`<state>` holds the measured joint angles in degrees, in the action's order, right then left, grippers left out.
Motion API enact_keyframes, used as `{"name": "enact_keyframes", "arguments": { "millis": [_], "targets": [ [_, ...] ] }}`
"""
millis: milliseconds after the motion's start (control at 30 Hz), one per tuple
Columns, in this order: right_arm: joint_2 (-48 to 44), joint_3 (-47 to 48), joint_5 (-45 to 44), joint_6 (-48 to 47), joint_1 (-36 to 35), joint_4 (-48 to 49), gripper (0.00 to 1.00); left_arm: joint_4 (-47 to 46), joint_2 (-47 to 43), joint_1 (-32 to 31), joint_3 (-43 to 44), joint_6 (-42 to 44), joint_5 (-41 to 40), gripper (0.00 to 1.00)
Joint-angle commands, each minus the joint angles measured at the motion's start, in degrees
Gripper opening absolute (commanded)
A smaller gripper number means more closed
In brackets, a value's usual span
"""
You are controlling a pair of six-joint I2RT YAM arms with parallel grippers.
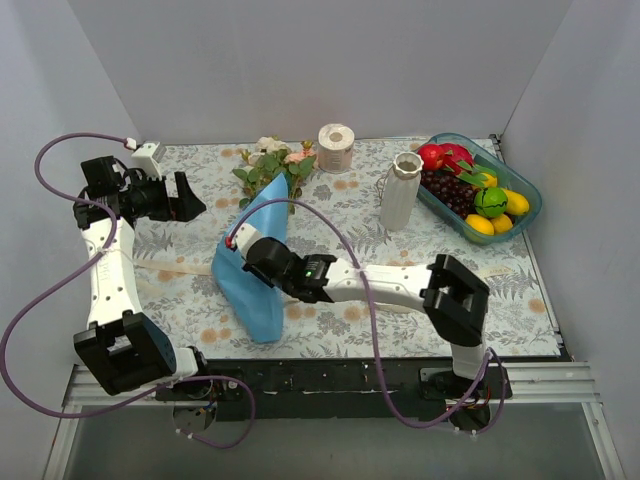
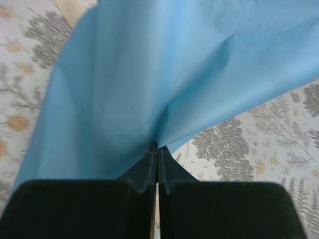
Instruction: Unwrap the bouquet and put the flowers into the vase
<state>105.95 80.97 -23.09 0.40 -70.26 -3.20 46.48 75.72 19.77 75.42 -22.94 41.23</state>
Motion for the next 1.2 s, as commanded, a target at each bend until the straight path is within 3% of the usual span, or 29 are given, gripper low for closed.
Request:
{"name": "enact_keyframes", "arguments": {
  "millis": [0, 100, 200, 233, 300, 333, 367, 433, 467, 567, 667, 767, 1033, 1167],
  "targets": [
    [5.22, 7.62, -26.15, -7.60, -0.23, -10.41, 0.01, 0.72, -0.92, 0.27, 0.70, 0.17, 0.69, 0.98],
    [6.37, 7.72, -38.03, -13.91, -0.32, -11.21, 0.01, 0.54, -1.37, 0.36, -0.09, 0.79, 0.17, 0.98],
    [4.36, 5.09, -40.45, -16.40, -0.32, -9.11, 0.02, 0.37, -1.28, 0.44, -0.44, 1.05, -0.28, 0.98],
    [3.83, 5.51, -39.84, -12.31, -0.06, -10.23, 0.09, 0.28, -1.37, 0.36, -0.62, 1.23, -0.36, 0.98],
    [2.69, 7.61, -35.73, -2.47, 0.56, -21.72, 0.26, 0.02, -1.54, 0.36, -0.97, 1.32, -0.19, 0.98],
    [2.33, 8.41, -33.79, 6.01, 1.52, -24.98, 0.35, -0.07, -1.54, 0.36, -1.32, 1.23, -0.28, 0.98],
    [1.81, 8.24, -32.03, 9.49, 1.88, -30.23, 0.54, -0.33, -1.80, 0.36, -1.41, 1.49, -0.36, 0.98],
    [-1.00, 3.53, -30.09, 13.20, 1.79, -30.90, 0.68, -0.42, -2.07, 0.36, -1.76, 1.58, -0.63, 0.98],
    [-2.32, 1.49, -29.73, 14.26, 1.53, -29.25, 0.81, -0.42, -1.90, 0.36, -1.85, 1.93, -0.71, 0.98],
    [-9.08, -5.09, -30.26, 11.48, 0.13, -24.77, 0.89, 0.10, -1.81, 0.44, -1.85, 2.11, -0.80, 0.98],
    [-14.71, -9.06, -32.19, 6.21, -3.03, -19.60, 0.89, -0.42, -1.98, 0.45, -2.20, 2.11, -0.98, 0.98],
    [-17.79, -11.88, -28.25, -2.66, -5.58, -11.07, 0.88, -0.86, -1.81, 0.88, -2.29, 1.67, -1.15, 0.98],
    [-9.63, -15.22, -30.17, -15.94, -12.35, -0.52, 0.88, 0.80, 0.48, 4.66, -2.12, 1.67, 1.39, 0.98],
    [-6.12, -13.65, -26.75, -16.92, -12.10, 2.14, 0.88, 1.07, 0.22, 4.75, -2.99, 2.90, 1.66, 0.98]
  ]
}}
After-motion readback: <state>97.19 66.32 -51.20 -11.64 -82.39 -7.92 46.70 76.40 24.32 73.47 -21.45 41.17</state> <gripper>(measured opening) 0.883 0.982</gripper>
